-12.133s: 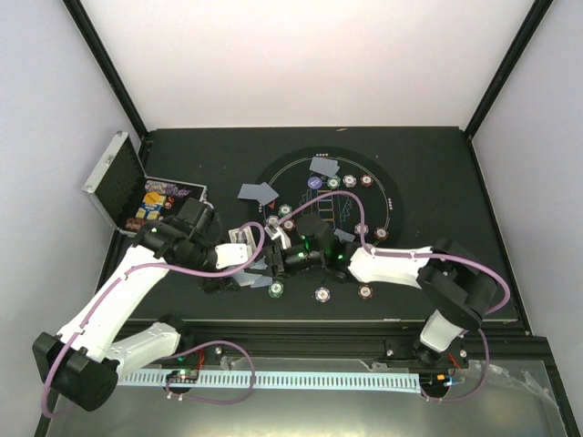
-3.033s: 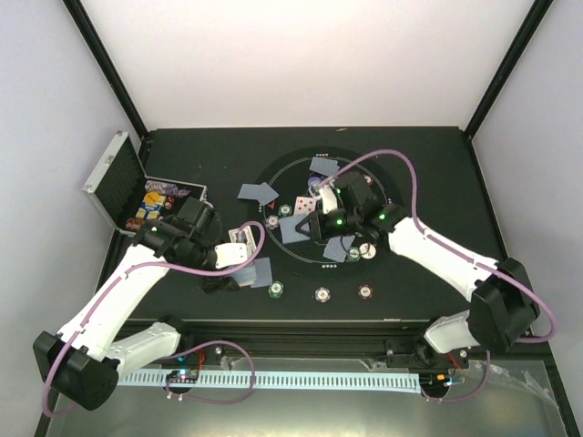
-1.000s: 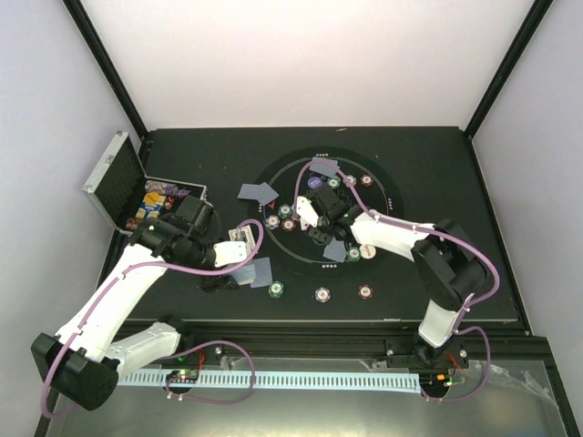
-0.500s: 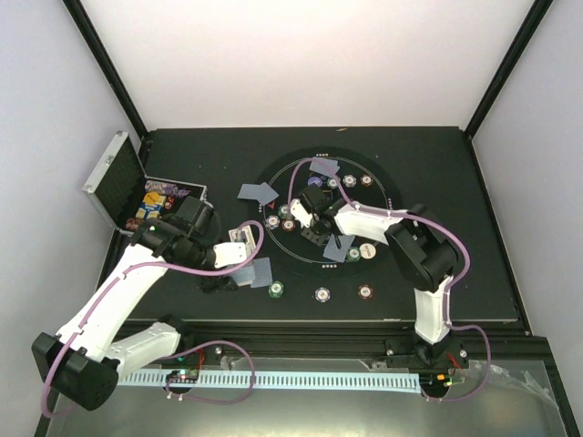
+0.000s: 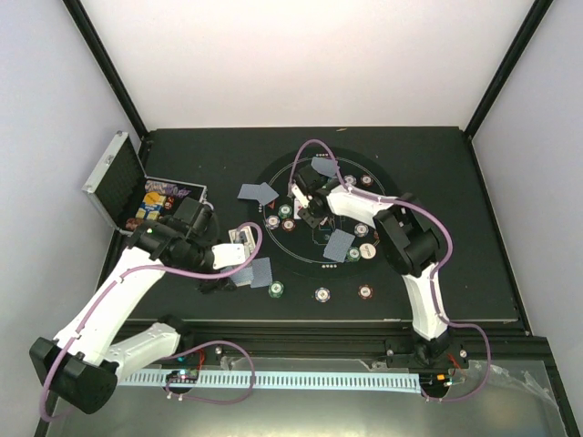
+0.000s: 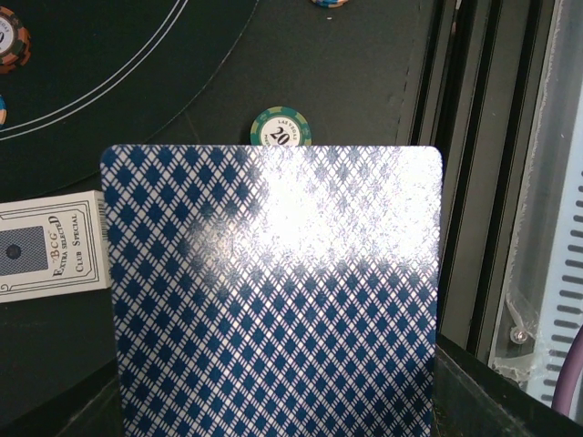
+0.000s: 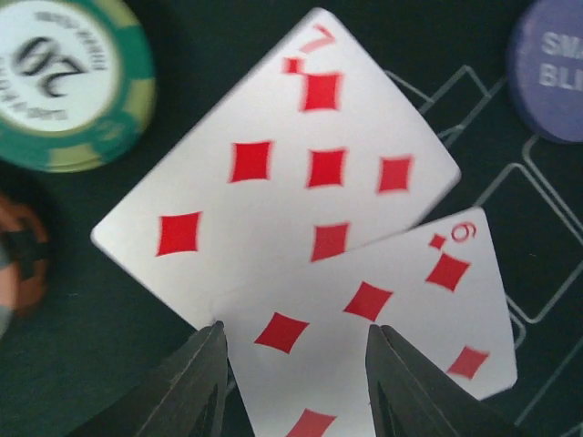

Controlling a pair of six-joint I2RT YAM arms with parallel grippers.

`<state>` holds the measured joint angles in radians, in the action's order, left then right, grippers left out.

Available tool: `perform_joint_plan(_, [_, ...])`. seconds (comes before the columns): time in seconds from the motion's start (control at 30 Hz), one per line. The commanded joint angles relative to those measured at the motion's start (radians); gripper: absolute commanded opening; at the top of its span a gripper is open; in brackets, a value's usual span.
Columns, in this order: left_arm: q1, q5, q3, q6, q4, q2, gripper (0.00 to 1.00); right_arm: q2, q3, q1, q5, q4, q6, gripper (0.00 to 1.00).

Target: Distribute texas hold em gaming equipment

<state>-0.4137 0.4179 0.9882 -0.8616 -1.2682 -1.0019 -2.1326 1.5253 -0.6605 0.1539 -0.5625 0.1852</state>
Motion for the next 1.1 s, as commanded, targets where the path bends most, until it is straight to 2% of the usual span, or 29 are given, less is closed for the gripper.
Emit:
perform_joint_plan(0.0, [0.003, -0.01, 0.001, -0.018, -0.023, 0.021, 0.02, -0.015, 0.021, 0.038, 0.074, -0.038, -0.034, 0.44])
perform_joint_plan(0.23, [0.003, -0.001, 0.005, -0.017, -0.025, 0.016, 0.02, 0.18, -0.048, 0.036, -0.01, 0.032, -0.036, 0.54])
perform_joint_plan(0.43, [0.003, 0.002, 0.0, -0.016, -0.021, 0.025, 0.01, 0.431, -0.146, 0.04, -0.15, 0.162, -0.166, 0.77])
perform_joint_plan(0.47, [0.003, 0.005, -0.002, -0.016, -0.018, 0.027, 0.02, 0.476, -0.17, 0.047, -0.169, 0.199, -0.236, 0.84])
perform_joint_plan(0.5, [0.003, 0.007, -0.002, -0.016, -0.017, 0.029, 0.02, 0.52, -0.184, 0.057, -0.189, 0.229, -0.299, 0.96])
perform_joint_plan(0.53, [0.003, 0.01, 0.0, -0.016, -0.017, 0.029, 0.02, 0.556, -0.19, 0.069, -0.198, 0.243, -0.375, 1.0])
perform_joint_plan(0.6, [0.003, 0.014, 0.006, -0.014, -0.018, 0.026, 0.02, 0.596, -0.19, 0.108, -0.281, 0.255, -0.454, 1.0])
perform_joint_plan(0.67, [0.003, 0.018, 0.01, -0.013, -0.021, 0.025, 0.02, 0.605, -0.21, 0.158, -0.487, 0.305, -0.488, 1.0])
perform_joint_plan(0.73, [0.003, 0.016, 0.011, -0.011, -0.02, 0.026, 0.02, 0.59, -0.211, 0.172, -0.612, 0.311, -0.511, 1.0])
perform_joint_plan(0.83, [0.003, 0.016, 0.005, -0.011, -0.017, 0.032, 0.02, 0.555, -0.171, 0.171, -0.672, 0.196, -0.563, 1.0])
perform_joint_plan(0.93, [0.003, 0.019, 0.002, -0.01, -0.01, 0.032, 0.02, 0.648, -0.283, 0.133, -0.723, 0.276, -0.685, 0.99])
perform_joint_plan(1.07, [0.003, 0.025, 0.005, -0.01, -0.004, 0.025, 0.01, 0.77, -0.438, 0.012, -0.726, 0.343, -0.804, 0.94])
